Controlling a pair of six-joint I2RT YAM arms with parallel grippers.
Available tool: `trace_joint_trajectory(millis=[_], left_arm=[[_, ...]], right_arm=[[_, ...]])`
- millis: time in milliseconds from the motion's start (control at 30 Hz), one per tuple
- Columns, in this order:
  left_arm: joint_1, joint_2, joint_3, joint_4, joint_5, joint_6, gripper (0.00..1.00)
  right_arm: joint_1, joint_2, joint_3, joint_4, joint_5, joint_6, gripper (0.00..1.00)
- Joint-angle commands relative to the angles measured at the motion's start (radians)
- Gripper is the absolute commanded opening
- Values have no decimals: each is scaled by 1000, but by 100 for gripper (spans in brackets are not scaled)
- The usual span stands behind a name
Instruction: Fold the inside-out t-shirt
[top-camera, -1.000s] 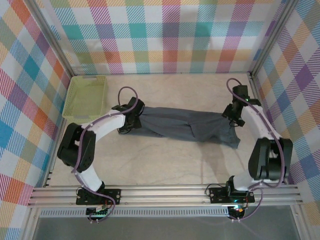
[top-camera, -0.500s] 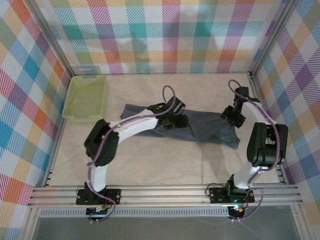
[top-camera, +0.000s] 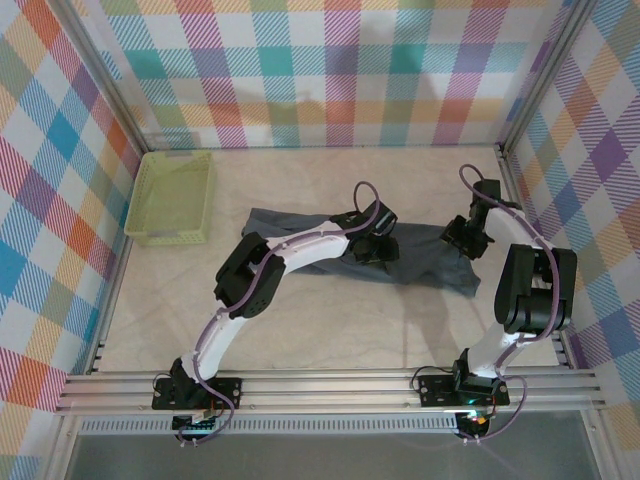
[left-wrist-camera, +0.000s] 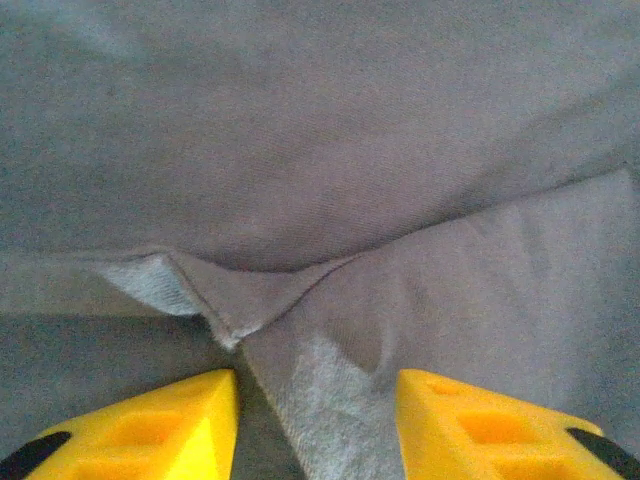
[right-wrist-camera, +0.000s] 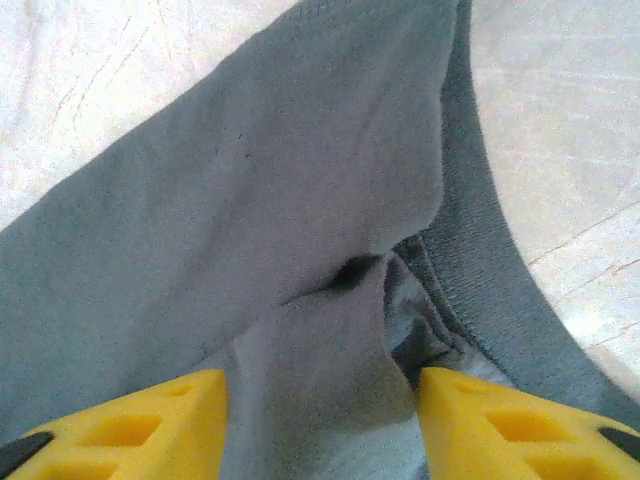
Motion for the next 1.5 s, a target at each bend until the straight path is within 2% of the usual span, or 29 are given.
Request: trace_joint_trajectory(millis=[0,400,533,733,833,933,1000,1033,1133,1233,1333,1467], left_arm=[[7,19,44,40,-2,5,40],[48,81,125,89,4,24,7],[68,71,116,120,-5,15,3],[93,86,110,148,-6,-15,3],[96,112,134,120,-13,-17,11],[99,143,185,63,-8,2,30],[99,156,222,7,-10,26,38],[98,155,236,-22,-13,37,43],[98,101,225,-102,-45,88,53],[98,-28,108,-133,-119,136,64],[105,-173,-58,-121,-179,188,71],[162,-362,-311,-55,-214,224,74]], right_arm=[[-7,-19,-12,17,-44,-9,50],[-8,-34,0,8,-2,-17,22],[-8,-45,2,1,29,-16,17],[-8,-26,20,1,71,-10,15],[-8,10,51,-1,100,-10,14],[-8,54,88,0,142,-14,17],[-8,70,112,-10,168,-15,25],[-9,74,124,-17,179,-20,33],[-8,47,137,-50,193,-32,46],[-8,-28,92,-49,182,-37,56],[-8,-118,11,-25,83,-43,64],[9,-226,-112,32,-62,-40,63]])
